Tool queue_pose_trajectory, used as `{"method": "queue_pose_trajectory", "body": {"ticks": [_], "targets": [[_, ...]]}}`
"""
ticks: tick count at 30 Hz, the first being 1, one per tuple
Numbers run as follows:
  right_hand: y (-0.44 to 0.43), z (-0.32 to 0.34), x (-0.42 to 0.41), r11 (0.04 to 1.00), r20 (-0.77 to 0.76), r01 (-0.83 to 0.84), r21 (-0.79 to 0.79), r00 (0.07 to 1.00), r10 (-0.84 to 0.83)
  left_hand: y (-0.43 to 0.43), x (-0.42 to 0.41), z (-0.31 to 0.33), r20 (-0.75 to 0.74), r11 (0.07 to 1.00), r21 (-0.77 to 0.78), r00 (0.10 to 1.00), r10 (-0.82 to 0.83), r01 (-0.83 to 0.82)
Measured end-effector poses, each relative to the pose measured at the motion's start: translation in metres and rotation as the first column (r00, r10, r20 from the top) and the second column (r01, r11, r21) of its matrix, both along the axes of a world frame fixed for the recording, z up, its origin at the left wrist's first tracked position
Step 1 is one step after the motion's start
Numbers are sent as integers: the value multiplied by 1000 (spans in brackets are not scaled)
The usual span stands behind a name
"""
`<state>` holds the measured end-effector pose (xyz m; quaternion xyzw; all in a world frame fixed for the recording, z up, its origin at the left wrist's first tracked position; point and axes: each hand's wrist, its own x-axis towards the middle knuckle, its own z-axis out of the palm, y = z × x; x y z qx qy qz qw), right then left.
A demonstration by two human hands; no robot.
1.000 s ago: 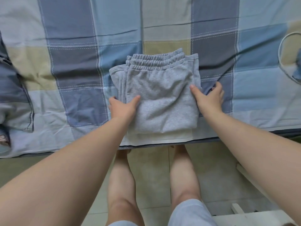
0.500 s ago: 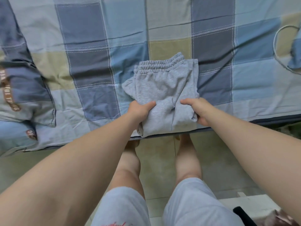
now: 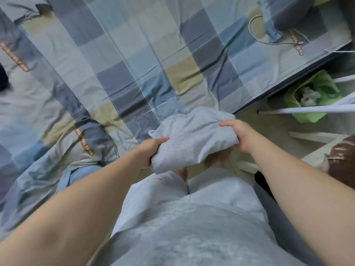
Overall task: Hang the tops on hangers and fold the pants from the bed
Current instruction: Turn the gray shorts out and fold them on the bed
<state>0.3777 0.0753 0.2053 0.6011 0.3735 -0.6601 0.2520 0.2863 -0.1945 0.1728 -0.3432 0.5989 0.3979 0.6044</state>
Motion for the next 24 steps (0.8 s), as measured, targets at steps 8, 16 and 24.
{"method": "queue_pose_trajectory", "body": {"ticks": [8,16,24], "targets": [[-27,128,71,950,-322,288,122,917,-236,8,-5,105,-299,976,144,948,-112,161],[-34,225,181,839,-625,495,225,734,-266,46,52,183,-483,865,391,870,-99,316],[-65,306,360,745,-779,622,240,581,-235,61,201,266,-568,686,567,820,-75,455]]}}
